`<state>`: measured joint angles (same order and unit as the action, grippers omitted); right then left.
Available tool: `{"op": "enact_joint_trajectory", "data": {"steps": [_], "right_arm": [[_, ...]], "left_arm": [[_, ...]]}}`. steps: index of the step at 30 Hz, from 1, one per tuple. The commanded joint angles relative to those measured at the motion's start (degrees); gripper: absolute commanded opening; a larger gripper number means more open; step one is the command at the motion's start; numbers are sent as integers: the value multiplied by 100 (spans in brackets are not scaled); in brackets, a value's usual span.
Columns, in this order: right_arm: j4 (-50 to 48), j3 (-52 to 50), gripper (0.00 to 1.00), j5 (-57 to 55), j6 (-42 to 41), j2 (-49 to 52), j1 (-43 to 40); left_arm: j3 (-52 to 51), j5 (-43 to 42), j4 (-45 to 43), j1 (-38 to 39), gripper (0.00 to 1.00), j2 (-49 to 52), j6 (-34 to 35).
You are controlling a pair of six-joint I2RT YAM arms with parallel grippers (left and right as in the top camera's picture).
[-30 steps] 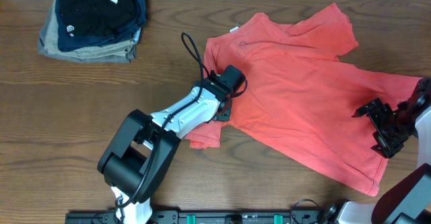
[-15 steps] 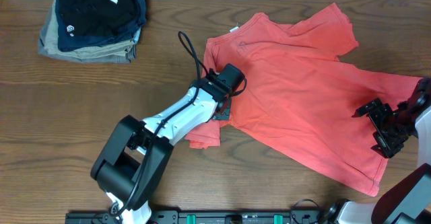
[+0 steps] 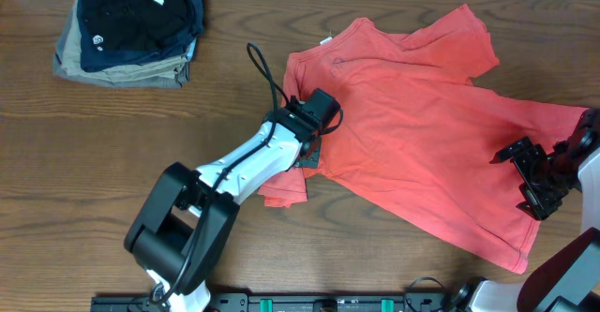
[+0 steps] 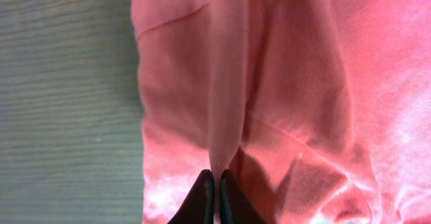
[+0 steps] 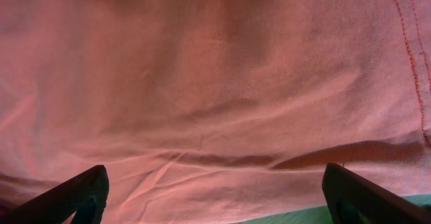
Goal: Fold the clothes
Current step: 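Pull the left sleeve leftward with the left gripper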
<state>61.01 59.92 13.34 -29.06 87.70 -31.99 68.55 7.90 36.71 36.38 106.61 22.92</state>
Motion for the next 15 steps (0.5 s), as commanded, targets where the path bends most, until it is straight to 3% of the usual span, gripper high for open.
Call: {"op": "enact_joint_trajectory", "data": {"steps": [1, 9, 15], "right_arm": [[2, 15, 99, 20, 42, -37, 39], [2, 15, 99, 20, 42, -37, 39], [2, 15, 99, 20, 42, -37, 39]], "left_arm": [[4, 74, 103, -122, 6, -535, 35], [4, 76, 522, -1056, 6, -1709, 7], [2, 74, 986, -1987, 6, -1954, 9]]}}
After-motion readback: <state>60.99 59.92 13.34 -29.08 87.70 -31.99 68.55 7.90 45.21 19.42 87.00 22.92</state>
